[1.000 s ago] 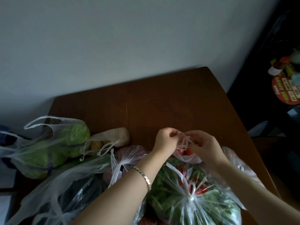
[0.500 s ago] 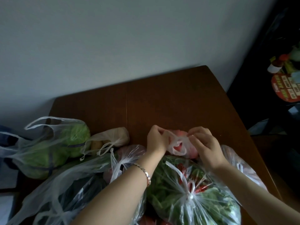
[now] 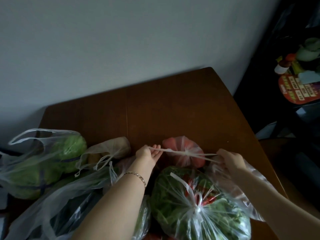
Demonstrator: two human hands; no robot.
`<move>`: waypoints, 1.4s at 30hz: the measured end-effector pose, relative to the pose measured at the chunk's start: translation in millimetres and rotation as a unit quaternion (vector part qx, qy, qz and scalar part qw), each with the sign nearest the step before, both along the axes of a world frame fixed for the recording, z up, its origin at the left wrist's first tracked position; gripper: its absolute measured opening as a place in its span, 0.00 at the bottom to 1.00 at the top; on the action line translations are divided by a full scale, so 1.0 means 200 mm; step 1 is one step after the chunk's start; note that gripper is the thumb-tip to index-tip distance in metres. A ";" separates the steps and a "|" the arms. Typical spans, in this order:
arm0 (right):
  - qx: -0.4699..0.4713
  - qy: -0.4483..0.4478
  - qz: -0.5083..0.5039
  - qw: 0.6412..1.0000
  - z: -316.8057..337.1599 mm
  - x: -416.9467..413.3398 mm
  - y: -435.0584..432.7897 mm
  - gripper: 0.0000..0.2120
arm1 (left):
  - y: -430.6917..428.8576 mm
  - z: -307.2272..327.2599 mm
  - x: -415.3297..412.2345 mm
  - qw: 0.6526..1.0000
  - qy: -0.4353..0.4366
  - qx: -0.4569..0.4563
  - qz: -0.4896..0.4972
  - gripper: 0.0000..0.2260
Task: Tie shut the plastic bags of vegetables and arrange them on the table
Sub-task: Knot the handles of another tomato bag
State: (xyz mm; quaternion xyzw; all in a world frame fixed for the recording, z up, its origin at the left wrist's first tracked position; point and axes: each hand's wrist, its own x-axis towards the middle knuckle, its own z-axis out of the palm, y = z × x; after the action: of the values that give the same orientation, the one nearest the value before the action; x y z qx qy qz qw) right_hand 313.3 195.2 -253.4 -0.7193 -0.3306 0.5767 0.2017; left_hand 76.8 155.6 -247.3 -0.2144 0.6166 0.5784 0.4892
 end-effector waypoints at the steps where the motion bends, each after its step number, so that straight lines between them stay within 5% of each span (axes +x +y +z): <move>1: -0.001 0.006 -0.016 1.000 0.02 -0.01 0.01 0.14 | 0.02 0.02 0.01 0.999 -0.014 0.037 -0.005 0.15; 4: 0.078 0.031 0.007 0.996 0.12 -0.06 0.02 0.16 | 0.04 0.07 0.03 0.983 0.060 0.066 -0.160 0.18; 7: 0.194 0.067 0.087 0.975 0.25 -0.13 0.02 0.14 | -0.01 0.13 0.08 0.888 0.171 0.068 -0.422 0.20; 10: 0.235 0.112 0.138 0.956 0.32 -0.21 0.04 0.11 | -0.03 0.20 0.13 0.821 0.138 0.125 -0.540 0.15; 13: 0.206 0.211 0.140 0.945 0.32 -0.26 0.03 0.12 | -0.03 0.24 0.18 0.789 0.113 0.133 -0.589 0.11; 17: 0.168 0.297 0.074 0.937 0.27 -0.24 0.01 0.08 | -0.02 0.19 0.17 0.807 0.131 0.104 -0.567 0.09; 20: 0.166 0.233 0.032 0.958 0.18 -0.20 -0.02 0.07 | -0.04 0.17 0.15 0.808 0.153 0.105 -0.559 0.19; 24: 0.208 0.054 0.220 0.952 0.08 -0.23 -0.07 0.14 | -0.08 0.20 0.17 0.771 0.197 0.130 -0.592 0.24; 30: 0.288 0.013 0.322 0.902 0.04 -0.32 -0.08 0.07 | -0.09 0.21 0.18 0.820 0.181 0.162 -0.518 0.25; 32: 0.264 0.033 0.283 0.921 0.04 -0.34 -0.07 0.07 | -0.09 0.19 0.16 0.841 0.240 0.143 -0.462 0.25; 36: 0.216 0.018 0.218 0.952 0.05 -0.37 -0.03 0.09 | -0.09 0.17 0.12 0.825 0.383 0.111 -0.400 0.23; 42: 0.300 -0.081 0.469 0.827 0.04 -0.40 -0.07 0.08 | -0.02 0.22 0.16 0.868 0.254 0.195 -0.380 0.18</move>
State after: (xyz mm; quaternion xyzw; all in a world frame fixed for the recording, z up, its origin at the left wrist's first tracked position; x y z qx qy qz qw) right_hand 232.6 181.6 -245.9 -0.4260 -0.8000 0.4138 0.0859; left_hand 109.0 151.5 -204.2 0.2905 0.6281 0.4905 0.5297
